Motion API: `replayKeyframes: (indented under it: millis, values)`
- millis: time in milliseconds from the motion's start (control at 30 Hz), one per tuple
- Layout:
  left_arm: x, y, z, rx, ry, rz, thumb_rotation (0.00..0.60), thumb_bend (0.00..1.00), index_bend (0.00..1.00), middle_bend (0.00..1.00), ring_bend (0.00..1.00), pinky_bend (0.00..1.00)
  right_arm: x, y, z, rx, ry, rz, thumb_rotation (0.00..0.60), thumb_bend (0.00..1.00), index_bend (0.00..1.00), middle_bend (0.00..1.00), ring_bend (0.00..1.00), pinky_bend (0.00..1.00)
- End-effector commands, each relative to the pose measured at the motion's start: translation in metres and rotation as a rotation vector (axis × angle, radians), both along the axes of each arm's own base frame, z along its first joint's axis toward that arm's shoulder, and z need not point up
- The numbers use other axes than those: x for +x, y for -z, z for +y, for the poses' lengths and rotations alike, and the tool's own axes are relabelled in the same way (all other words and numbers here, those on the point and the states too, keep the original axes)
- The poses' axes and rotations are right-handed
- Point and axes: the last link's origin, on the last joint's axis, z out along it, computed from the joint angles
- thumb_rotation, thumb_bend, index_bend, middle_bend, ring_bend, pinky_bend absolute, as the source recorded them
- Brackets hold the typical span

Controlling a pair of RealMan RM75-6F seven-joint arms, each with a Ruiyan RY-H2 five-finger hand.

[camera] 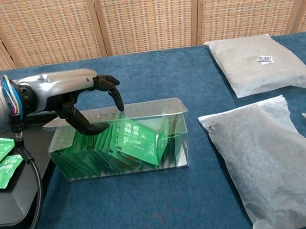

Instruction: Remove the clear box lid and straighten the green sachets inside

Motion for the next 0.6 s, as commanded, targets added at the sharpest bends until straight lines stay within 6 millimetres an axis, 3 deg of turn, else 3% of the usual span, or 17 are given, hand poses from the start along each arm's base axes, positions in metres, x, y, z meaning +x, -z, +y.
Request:
replayKeyframes:
  millis: [33, 600]
  values:
    - [0.002, -0.003, 0.001, -0.01, -0.012, -0.011, 0.6, 0.44, 0.33, 0.0, 0.0, 0.0, 0.0, 0.0, 0.0, 0.0, 0.0, 0.0, 0.6, 0.0, 0.0, 0.0, 0.0, 0.0]
    - [0.005, -0.023, 0.023, -0.126, -0.187, -0.075, 0.6, 0.49, 0.34, 0.0, 0.0, 0.0, -0.001, 0.004, 0.0, 0.016, 0.003, 0.011, 0.6, 0.0, 0.0, 0.0, 0.0, 0.0]
